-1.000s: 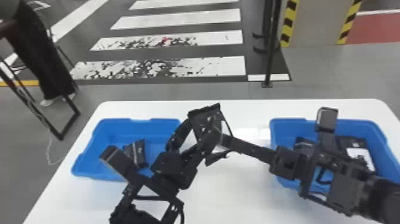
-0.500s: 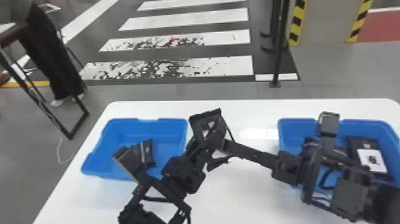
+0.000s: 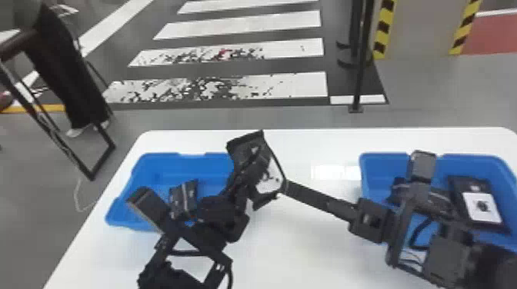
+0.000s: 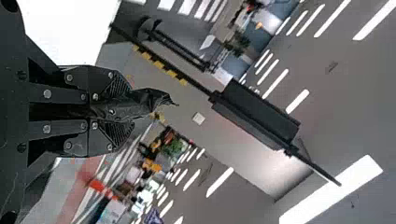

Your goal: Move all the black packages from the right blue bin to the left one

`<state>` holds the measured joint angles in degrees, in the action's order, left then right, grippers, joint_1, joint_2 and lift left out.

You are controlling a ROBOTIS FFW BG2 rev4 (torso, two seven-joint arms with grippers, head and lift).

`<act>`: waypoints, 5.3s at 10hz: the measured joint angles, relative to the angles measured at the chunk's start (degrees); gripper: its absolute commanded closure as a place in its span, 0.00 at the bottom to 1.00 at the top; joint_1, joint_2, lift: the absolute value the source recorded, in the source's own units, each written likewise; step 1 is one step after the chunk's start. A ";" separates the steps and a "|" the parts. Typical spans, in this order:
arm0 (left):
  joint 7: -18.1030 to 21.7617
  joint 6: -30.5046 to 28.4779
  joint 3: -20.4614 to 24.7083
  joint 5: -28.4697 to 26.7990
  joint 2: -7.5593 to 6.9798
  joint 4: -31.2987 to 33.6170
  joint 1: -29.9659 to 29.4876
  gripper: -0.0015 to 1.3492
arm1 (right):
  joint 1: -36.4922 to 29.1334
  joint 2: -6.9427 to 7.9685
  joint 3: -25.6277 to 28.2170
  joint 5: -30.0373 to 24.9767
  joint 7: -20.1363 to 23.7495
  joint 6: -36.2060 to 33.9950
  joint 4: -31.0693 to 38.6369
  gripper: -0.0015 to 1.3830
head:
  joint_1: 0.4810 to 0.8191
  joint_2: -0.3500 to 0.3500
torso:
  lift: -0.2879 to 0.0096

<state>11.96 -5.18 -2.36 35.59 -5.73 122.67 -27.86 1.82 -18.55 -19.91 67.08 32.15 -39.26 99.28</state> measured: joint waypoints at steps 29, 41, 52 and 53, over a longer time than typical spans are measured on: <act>-3.70 21.64 3.37 -16.78 1.06 -4.48 -2.04 0.12 | 3.72 1.15 15.70 -50.73 -10.54 -5.55 -10.09 0.85 | 0.63 0.52 | 0.52; -0.63 11.89 -5.72 -6.60 -1.30 -3.10 0.72 0.12 | 0.96 0.43 3.91 -18.43 -3.51 10.35 0.26 0.85 | 0.63 0.71 | 0.52; -0.49 -3.71 -3.05 -9.39 -1.08 1.59 -0.23 0.90 | 1.19 -0.24 -4.68 -11.59 -3.16 11.00 1.71 0.85 | 0.63 0.82 | 0.52; -0.95 -5.03 -2.65 -10.50 -1.03 2.74 -0.65 0.90 | 1.25 -0.29 -4.67 -11.49 -3.13 11.18 1.63 0.85 | 0.63 0.82 | 0.52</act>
<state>11.01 -10.21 -5.01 25.09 -6.77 125.42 -28.51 3.06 -18.84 -24.58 55.58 29.02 -28.08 100.91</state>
